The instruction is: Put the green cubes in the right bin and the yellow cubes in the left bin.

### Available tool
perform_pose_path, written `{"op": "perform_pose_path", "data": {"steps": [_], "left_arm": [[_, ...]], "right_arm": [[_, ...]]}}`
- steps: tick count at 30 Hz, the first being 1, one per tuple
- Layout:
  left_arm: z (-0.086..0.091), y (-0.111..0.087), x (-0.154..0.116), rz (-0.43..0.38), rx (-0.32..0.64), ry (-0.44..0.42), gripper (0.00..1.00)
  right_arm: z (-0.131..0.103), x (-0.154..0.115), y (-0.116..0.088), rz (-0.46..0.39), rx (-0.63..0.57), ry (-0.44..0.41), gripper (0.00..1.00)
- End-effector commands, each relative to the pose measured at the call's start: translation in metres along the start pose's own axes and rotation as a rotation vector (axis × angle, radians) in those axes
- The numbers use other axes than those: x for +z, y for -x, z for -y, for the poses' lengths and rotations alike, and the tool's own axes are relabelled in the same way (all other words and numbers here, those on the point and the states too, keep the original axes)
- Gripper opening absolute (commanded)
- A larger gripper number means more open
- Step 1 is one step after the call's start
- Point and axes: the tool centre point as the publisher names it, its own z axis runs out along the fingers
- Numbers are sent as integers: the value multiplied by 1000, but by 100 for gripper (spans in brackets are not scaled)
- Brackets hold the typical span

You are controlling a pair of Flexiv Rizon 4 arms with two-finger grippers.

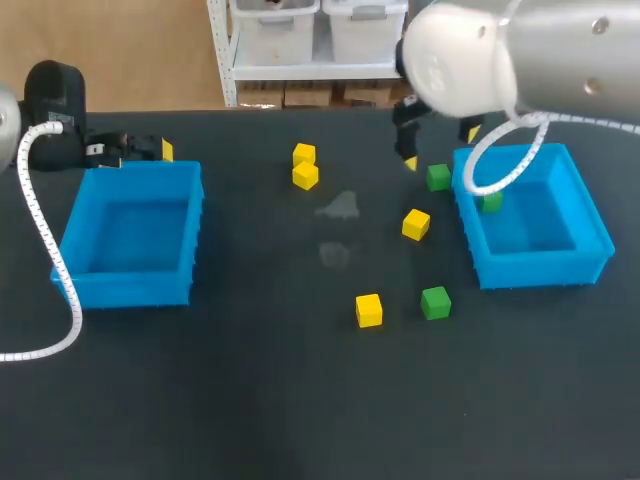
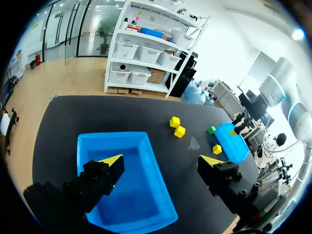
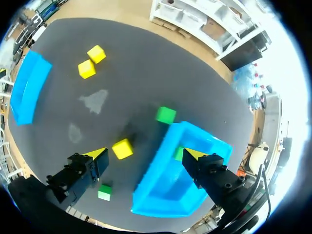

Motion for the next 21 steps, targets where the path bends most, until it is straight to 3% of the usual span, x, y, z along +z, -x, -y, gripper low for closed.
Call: {"op": "perform_pose_path", "data": {"steps": [1, 7, 21], "left_arm": [[-3, -2, 0, 7, 2, -12, 100], [-3, -2, 0, 7, 2, -12, 100], [-3, -2, 0, 7, 2, -12, 100]], "right_arm": [[-20, 2, -9, 40, -21, -19, 100], [-43, -1, -21, 95, -75, -10, 100], [-43, -1, -21, 95, -75, -10, 100]]}}
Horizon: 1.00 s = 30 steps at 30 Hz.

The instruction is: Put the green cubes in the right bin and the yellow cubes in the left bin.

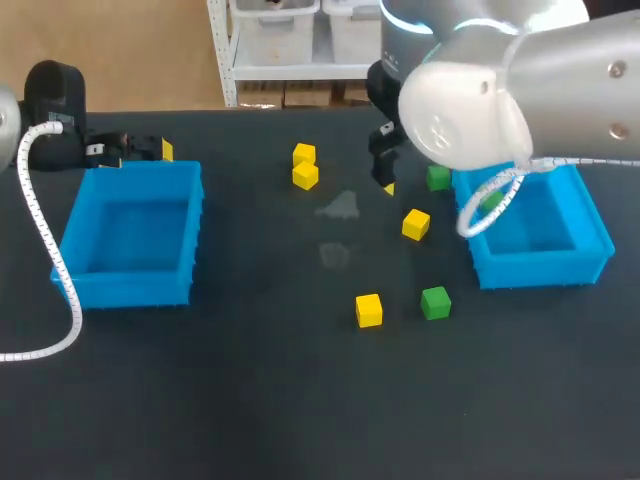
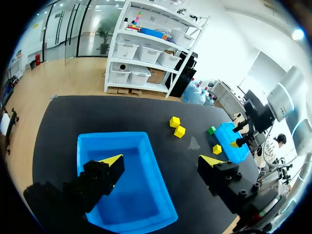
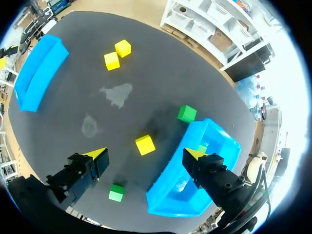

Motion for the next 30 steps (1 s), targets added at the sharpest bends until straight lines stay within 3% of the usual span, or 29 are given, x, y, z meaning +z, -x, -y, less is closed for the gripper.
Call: {"op": "perform_pose_path", "data": {"steps": [1, 5, 22, 30], "left_arm": [[-3, -2, 0, 7, 2, -12, 100], [-3, -2, 0, 7, 2, -12, 100], [-3, -2, 0, 7, 2, -12, 100], [-3, -2, 0, 7, 2, -12, 100]], "right_arm": [[0, 0, -5, 29, 1, -2, 100], [-3, 7, -8, 9, 6, 14, 100], [-16, -4, -93, 9, 17, 60, 100], [-38, -1, -107, 29, 55, 53, 100]]}}
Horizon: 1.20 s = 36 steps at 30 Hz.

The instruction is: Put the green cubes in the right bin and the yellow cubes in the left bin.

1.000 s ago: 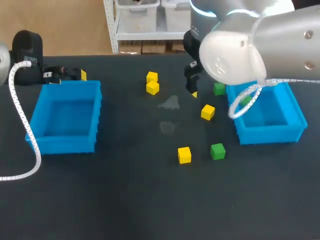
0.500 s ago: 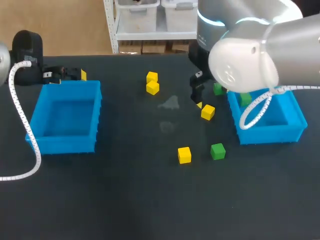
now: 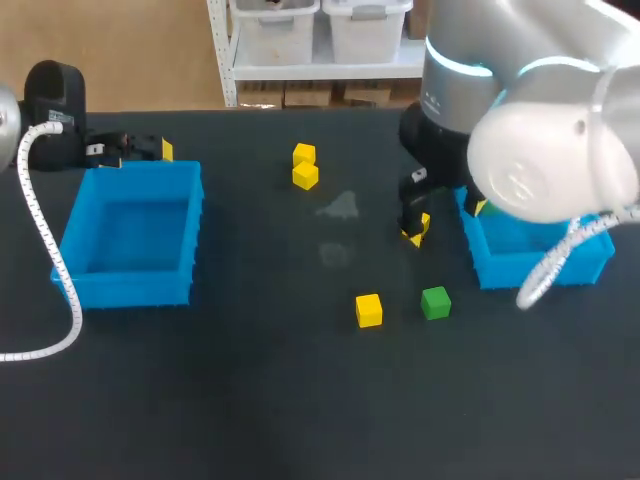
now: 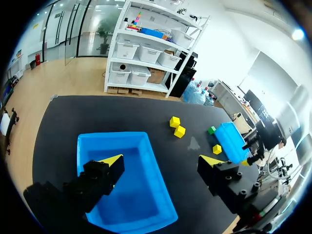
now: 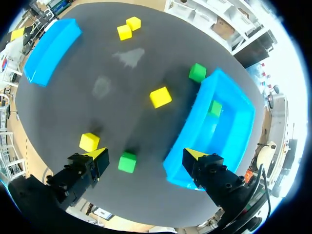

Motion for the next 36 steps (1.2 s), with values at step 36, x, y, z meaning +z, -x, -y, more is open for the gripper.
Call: {"op": "perform_pose_path", "data": {"steps": [36], "left_arm": [[-3, -2, 0, 7, 2, -12, 100]], "right_arm": [[-34, 68, -33, -9, 108, -17, 100]]}}
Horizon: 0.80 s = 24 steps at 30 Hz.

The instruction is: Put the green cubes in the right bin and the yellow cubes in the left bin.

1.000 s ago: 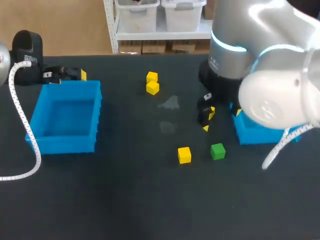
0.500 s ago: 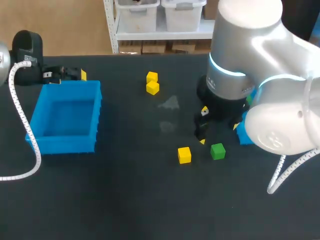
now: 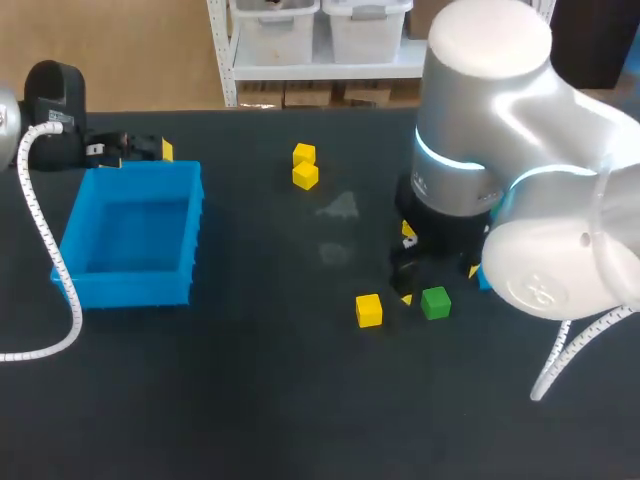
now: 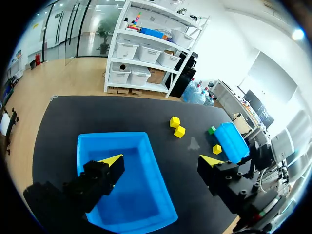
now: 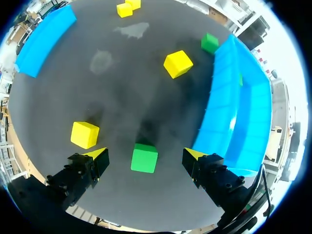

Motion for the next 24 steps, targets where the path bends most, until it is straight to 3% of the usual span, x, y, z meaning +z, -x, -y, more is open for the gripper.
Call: {"op": "perform_pose_path", "data": {"steps": [1, 15, 16, 17, 19, 21, 24], "left_arm": [[-3, -2, 0, 7, 2, -12, 100], [-3, -2, 0, 7, 2, -12, 100], [-3, -2, 0, 7, 2, -12, 100], [-3, -2, 0, 7, 2, -12, 100], [-3, -2, 0, 7, 2, -12, 100], [-3, -2, 0, 7, 2, -12, 100], [-3, -2, 0, 7, 2, -12, 100]], "right_arm": [[-2, 9, 3, -10, 10, -8, 100], [-2, 28, -14, -29, 50, -43, 100], [-1, 29, -15, -30, 52, -43, 83], [-1, 30, -17, -32, 60, -41, 49], [0, 31, -19, -33, 65, -40, 21], [1, 31, -19, -34, 66, -40, 0], [0, 31, -19, -31, 67, -38, 0]]}}
